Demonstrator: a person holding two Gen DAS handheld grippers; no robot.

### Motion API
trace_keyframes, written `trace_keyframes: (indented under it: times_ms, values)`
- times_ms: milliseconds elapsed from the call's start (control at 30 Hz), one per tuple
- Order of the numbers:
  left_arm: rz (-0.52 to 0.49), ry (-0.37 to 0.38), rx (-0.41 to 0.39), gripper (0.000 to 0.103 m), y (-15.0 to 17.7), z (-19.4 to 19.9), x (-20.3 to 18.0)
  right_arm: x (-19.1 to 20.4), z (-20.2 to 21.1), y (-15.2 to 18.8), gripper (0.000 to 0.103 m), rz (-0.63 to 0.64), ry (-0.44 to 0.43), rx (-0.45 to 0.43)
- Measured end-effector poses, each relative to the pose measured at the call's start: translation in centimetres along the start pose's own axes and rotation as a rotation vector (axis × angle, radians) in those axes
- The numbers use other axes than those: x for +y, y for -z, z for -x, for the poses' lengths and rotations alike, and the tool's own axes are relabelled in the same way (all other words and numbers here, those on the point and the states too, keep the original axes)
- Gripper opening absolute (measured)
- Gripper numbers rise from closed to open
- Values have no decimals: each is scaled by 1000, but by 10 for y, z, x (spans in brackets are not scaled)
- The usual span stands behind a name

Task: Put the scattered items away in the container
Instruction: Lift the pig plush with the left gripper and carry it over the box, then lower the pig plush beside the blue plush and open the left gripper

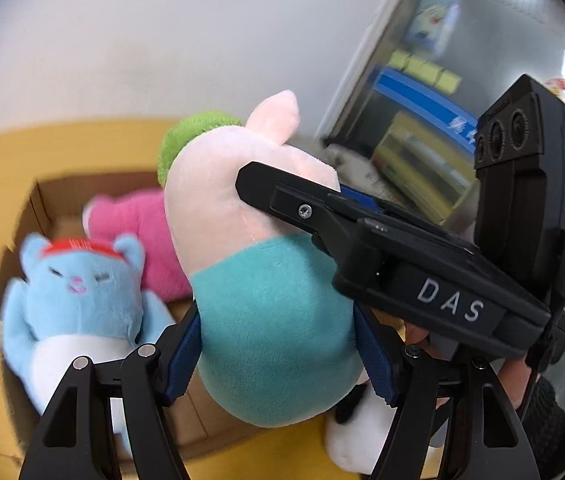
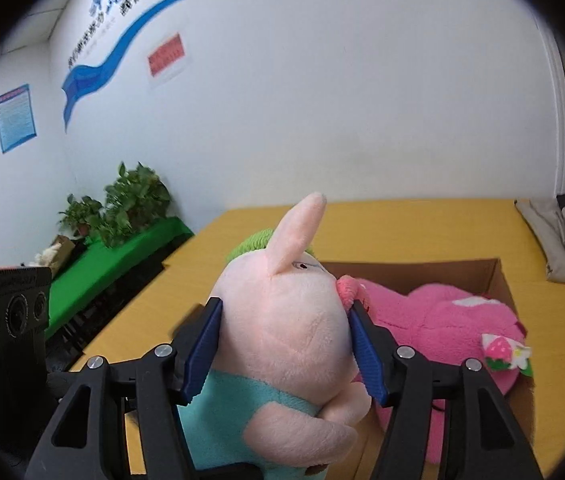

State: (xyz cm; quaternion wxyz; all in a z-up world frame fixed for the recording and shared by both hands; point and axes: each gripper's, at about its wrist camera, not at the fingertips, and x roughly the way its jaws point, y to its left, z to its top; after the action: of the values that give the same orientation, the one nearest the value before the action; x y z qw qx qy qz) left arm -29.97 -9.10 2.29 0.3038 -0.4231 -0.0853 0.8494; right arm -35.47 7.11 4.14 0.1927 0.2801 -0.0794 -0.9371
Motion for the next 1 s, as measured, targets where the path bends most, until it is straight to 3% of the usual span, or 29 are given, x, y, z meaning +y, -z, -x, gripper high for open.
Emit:
trace_keyframes:
  times_ms: [167, 367, 500, 700, 767, 867, 1000]
  values:
    - [53, -90, 188, 77, 29, -58, 27, -30, -60, 46, 62, -79, 15, 253]
    - [44, -113, 165, 82, 35, -49, 24, -14, -61, 58, 67, 12, 78, 290]
    - [34, -146, 92, 81, 35, -18, 19, -21, -50, 55, 71, -69, 44, 302]
    - [43, -178, -15, 85, 49, 43, 13, -14, -54, 58, 71, -49, 67, 313]
    - [19, -218, -54, 92, 55, 60, 1, -12, -51, 57, 72, -65, 68, 308]
    - [-11, -282, -121, 103, 67, 80, -18, 0, -30, 52, 78, -51, 74, 276]
    - [-12, -318, -188, 103, 84, 105, -31, 16, 28, 48, 82, 1, 82, 175]
